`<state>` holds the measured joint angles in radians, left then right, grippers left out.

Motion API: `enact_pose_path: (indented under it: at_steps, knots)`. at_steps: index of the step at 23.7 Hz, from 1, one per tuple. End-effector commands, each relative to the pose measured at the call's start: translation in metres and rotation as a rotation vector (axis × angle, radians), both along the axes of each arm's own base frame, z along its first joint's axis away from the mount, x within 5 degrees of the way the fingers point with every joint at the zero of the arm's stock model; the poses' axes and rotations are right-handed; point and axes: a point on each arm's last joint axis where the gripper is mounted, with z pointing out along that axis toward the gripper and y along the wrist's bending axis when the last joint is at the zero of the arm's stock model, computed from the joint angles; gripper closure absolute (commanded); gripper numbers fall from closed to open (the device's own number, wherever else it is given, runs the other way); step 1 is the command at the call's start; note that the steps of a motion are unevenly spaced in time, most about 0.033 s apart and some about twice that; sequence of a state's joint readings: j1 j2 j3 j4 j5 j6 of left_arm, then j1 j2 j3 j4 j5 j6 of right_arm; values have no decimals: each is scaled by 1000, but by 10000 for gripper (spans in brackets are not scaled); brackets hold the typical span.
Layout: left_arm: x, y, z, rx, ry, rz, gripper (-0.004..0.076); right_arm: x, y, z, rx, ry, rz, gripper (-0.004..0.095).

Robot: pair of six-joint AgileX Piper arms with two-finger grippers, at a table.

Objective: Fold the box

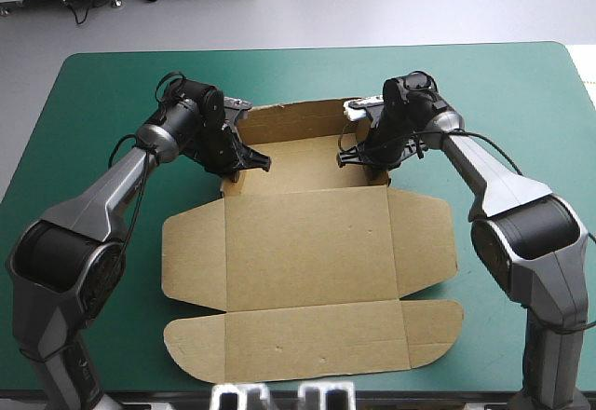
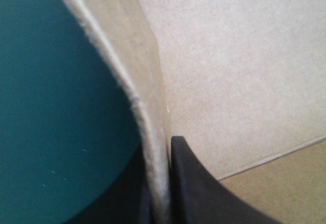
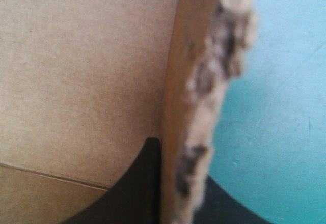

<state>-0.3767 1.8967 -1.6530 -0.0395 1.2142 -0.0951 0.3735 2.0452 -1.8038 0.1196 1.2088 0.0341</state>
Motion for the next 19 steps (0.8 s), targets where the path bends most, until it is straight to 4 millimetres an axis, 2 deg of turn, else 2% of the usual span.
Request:
enact_pose_path:
  at_steps: [1,3,5,7,8,11,12,13,14,19]
  knots:
    - [-7,-1,23,-13,-47,-38,733,-11,-1,27,-1,-32,69,930]
    - [-8,-1,23,-5,-31,-39,726,-11,-1,27,-4,-35,86,911]
    - [-10,-1,23,-12,-11,-43,677,-12,0,29,-2,-47,139,839]
    - [-12,0,24,-8,4,-48,538,-14,0,35,5,-62,148,658]
    - [-13,0,25,-8,3,-48,435,-15,-1,40,13,-73,143,476]
    - [-15,1,30,-15,-7,-34,272,-17,-2,49,18,-100,141,220]
    - [-17,2,37,-24,-26,-27,209,-18,-3,60,21,-128,129,123]
    - [-18,2,41,-28,-34,-25,195,-19,-4,65,23,-142,127,112]
    - [-20,4,51,-35,-63,-10,190,-21,-6,79,27,-186,123,113]
    - [-21,8,81,-41,-167,-8,190,-27,-10,122,64,-312,110,113]
